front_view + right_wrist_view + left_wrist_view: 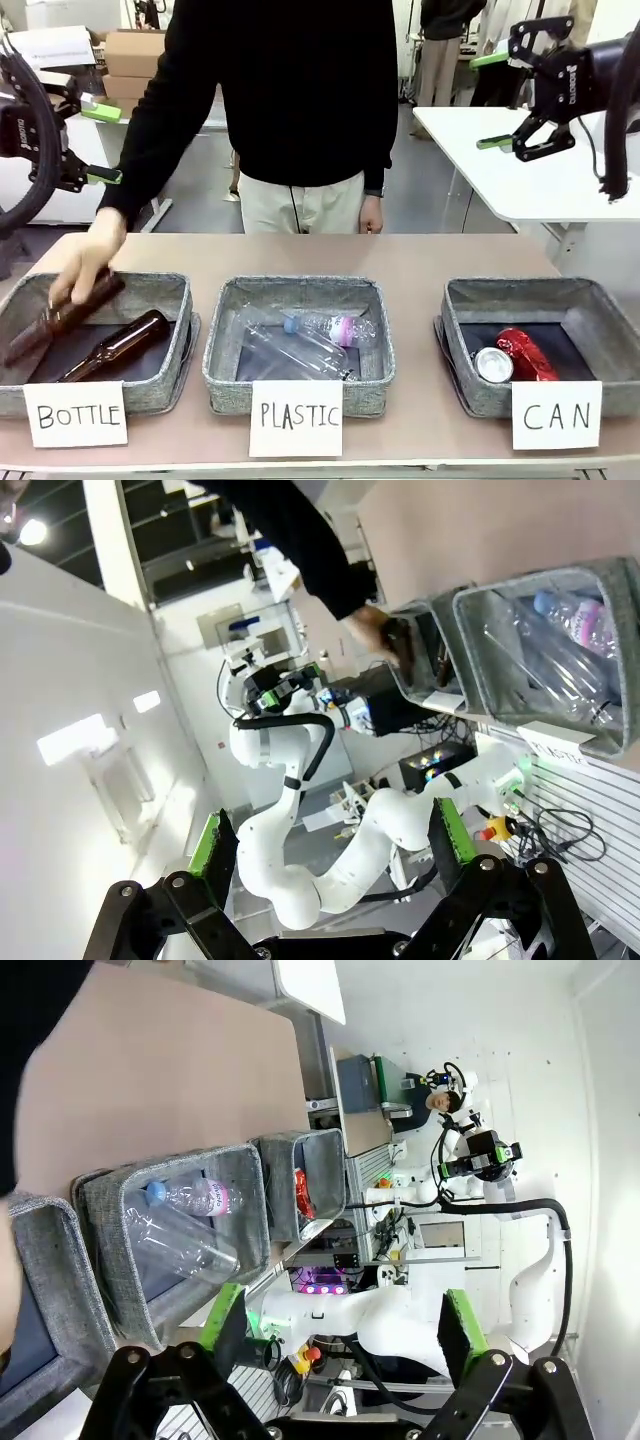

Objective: Sort the can waste into the basket.
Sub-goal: Pick up the can waste from the table and place it in the right Fabric basket.

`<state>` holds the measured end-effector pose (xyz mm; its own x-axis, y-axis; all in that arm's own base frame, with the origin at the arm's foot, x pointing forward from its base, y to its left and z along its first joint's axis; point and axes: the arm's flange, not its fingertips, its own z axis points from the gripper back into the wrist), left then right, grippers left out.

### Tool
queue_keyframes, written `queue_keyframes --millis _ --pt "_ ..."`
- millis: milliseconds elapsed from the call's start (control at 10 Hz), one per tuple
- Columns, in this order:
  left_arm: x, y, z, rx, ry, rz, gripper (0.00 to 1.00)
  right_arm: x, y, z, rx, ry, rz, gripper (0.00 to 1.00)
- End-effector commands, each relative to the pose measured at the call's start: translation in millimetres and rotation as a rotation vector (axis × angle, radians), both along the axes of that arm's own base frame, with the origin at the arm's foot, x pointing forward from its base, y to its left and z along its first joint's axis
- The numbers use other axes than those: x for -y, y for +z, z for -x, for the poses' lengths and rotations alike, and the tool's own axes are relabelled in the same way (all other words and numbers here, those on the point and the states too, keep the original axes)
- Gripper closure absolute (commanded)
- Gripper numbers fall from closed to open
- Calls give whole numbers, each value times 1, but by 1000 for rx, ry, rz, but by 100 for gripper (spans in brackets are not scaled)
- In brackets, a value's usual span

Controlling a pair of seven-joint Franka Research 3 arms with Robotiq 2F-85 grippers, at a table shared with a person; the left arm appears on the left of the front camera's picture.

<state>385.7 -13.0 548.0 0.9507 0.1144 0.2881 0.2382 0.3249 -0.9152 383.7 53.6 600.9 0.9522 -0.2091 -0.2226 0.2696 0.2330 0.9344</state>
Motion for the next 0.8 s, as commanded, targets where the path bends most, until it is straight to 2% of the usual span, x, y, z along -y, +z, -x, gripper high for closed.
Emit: queue_keyframes --millis 0,700 --pt "0 2 2 -16 0 -17 0 -2 1 -2 8 -12 -3 0" --pt "0 2 2 -16 0 -17 0 -2 1 -2 8 -12 -3 0"
